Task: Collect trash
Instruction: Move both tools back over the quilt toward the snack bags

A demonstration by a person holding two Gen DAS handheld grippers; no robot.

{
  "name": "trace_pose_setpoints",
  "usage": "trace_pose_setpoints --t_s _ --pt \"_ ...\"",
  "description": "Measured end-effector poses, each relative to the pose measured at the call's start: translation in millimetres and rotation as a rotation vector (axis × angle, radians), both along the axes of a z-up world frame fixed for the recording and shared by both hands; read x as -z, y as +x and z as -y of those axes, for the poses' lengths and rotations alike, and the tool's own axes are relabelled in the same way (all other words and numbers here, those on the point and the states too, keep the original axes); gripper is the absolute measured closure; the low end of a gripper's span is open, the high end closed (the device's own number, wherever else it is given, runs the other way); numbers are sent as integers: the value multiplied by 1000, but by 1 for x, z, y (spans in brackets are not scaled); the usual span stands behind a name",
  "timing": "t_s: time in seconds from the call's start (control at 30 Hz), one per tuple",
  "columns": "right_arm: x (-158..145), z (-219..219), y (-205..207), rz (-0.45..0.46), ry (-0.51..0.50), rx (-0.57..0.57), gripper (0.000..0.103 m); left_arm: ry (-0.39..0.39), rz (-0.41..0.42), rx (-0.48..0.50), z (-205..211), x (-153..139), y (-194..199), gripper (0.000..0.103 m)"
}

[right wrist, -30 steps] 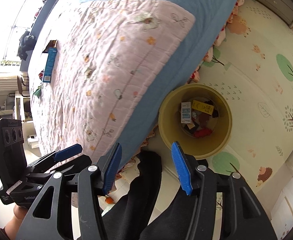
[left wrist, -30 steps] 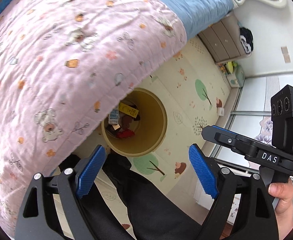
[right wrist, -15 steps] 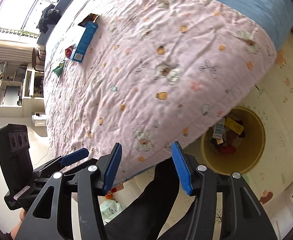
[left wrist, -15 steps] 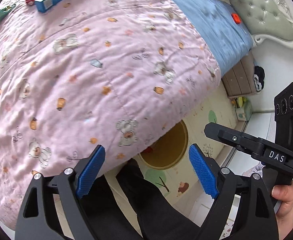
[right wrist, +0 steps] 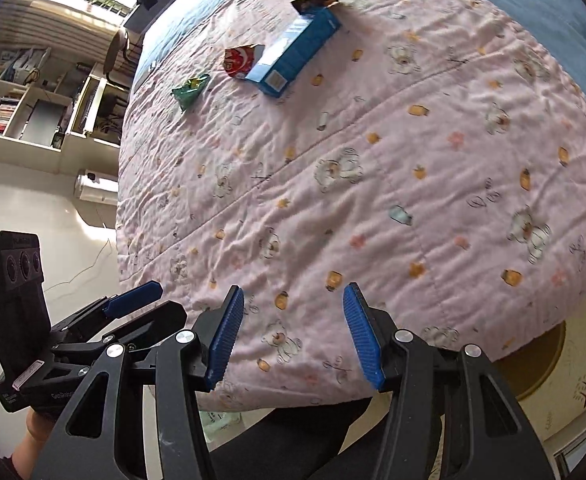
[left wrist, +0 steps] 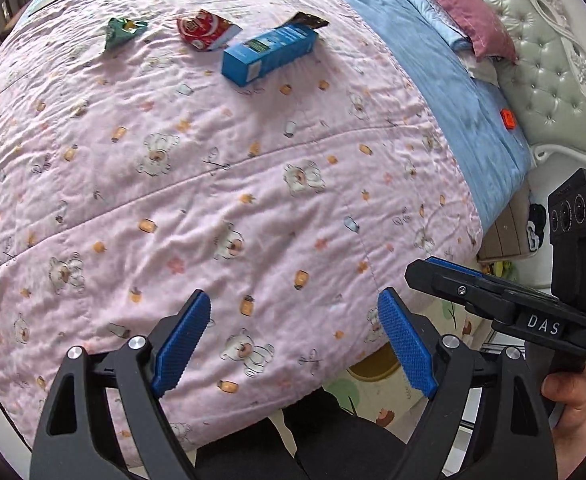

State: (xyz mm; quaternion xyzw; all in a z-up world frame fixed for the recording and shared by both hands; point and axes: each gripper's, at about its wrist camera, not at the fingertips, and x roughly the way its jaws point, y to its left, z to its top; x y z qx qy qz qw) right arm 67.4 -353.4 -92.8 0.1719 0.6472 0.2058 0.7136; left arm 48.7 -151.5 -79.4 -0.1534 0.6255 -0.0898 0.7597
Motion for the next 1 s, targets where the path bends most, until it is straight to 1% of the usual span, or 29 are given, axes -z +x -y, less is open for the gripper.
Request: trace_pose_setpoints --t_s 0.13,0.27,0.47,0.6,0.7,0.83,1.0 --pt "-6 -34 18 20 3 -22 52 -9 -6 -47 -32 3 10 18" --pt "-10 -61 37 34 -2 -48 52 -7 -3 -78 -50 7 21 18" --pt "-11 -96 73 54 -32 -149 52 -16 1 -160 -78 9 43 18" --pt "-7 -115 103 50 -23 -207 52 -1 -5 -221 -95 13 62 18" --pt "-1 -132 126 39 -18 -262 52 -5 -11 -288 -111 18 81 18" --pt "6 -153 158 48 -37 -325 52 -8 -15 -345 -126 25 110 18" --pt "15 -168 199 55 -37 -351 52 -2 -16 -367 -140 37 149 18"
